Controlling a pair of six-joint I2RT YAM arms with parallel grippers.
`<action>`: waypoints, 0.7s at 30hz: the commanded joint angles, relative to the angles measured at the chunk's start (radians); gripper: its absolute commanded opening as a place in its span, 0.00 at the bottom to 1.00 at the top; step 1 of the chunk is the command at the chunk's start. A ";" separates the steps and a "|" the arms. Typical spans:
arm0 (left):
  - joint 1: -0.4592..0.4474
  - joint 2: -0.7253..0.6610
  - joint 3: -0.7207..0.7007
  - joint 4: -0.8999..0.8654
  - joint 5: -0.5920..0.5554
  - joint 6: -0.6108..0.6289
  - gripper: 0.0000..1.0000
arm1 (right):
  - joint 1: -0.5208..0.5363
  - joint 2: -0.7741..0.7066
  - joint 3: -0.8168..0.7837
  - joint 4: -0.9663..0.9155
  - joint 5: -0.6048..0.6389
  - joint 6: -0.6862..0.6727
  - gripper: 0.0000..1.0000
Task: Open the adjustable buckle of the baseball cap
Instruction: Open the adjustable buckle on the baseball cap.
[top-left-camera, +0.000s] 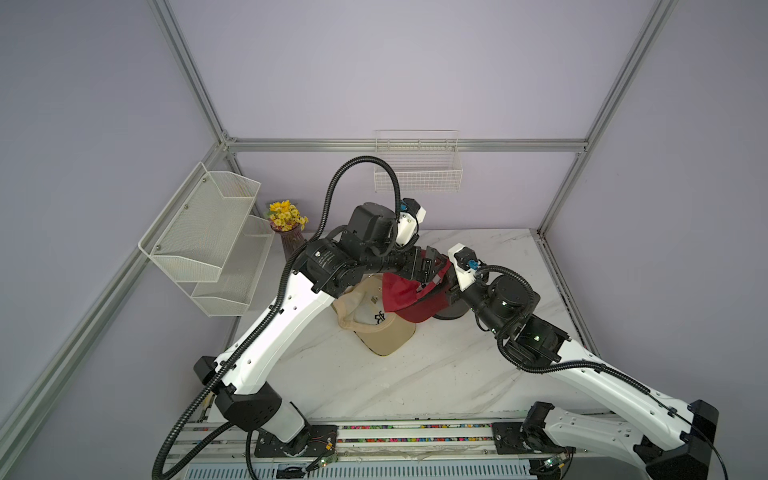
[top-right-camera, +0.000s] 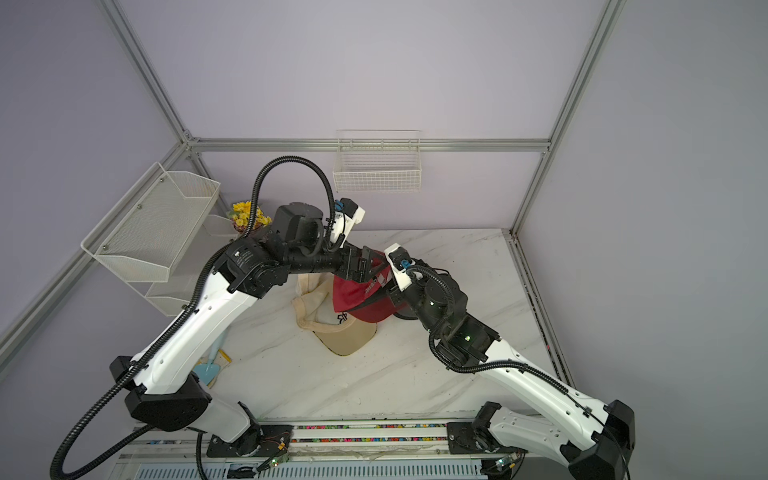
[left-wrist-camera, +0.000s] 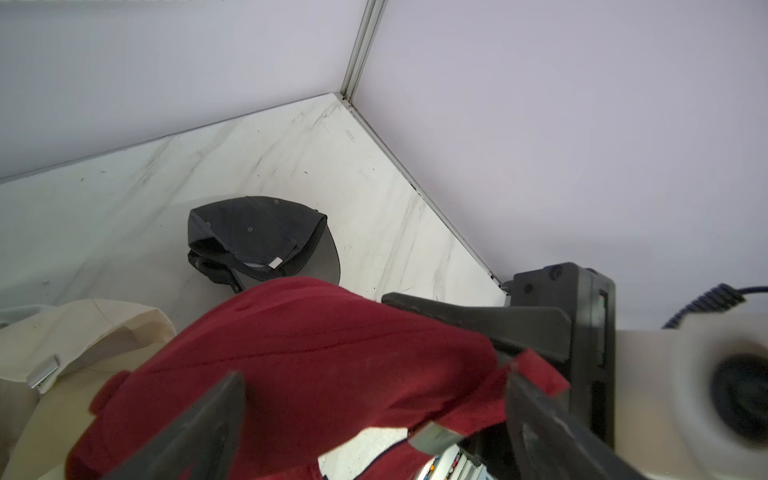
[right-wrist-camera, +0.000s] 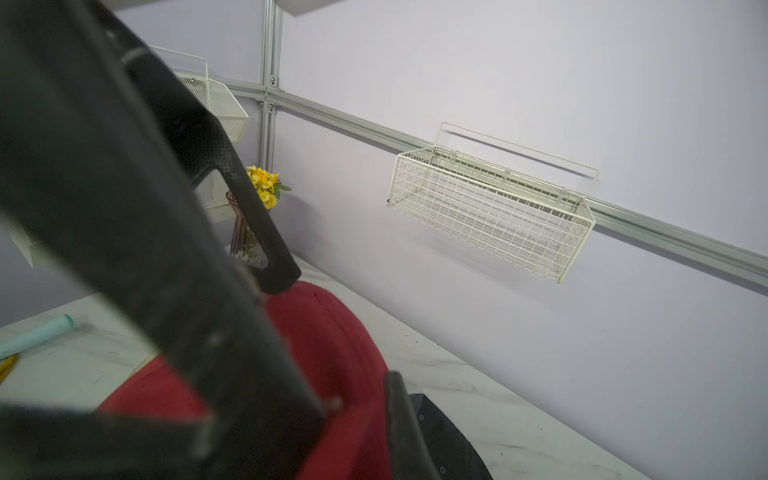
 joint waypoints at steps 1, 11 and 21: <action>-0.009 -0.011 0.098 0.000 0.018 -0.021 0.97 | 0.000 0.023 0.025 0.033 0.003 0.016 0.00; -0.024 -0.012 0.124 -0.020 -0.005 -0.015 0.92 | -0.001 0.061 0.047 0.036 0.026 0.028 0.00; -0.049 0.054 0.194 -0.058 0.007 0.001 0.74 | -0.001 0.078 0.066 0.029 0.038 0.033 0.00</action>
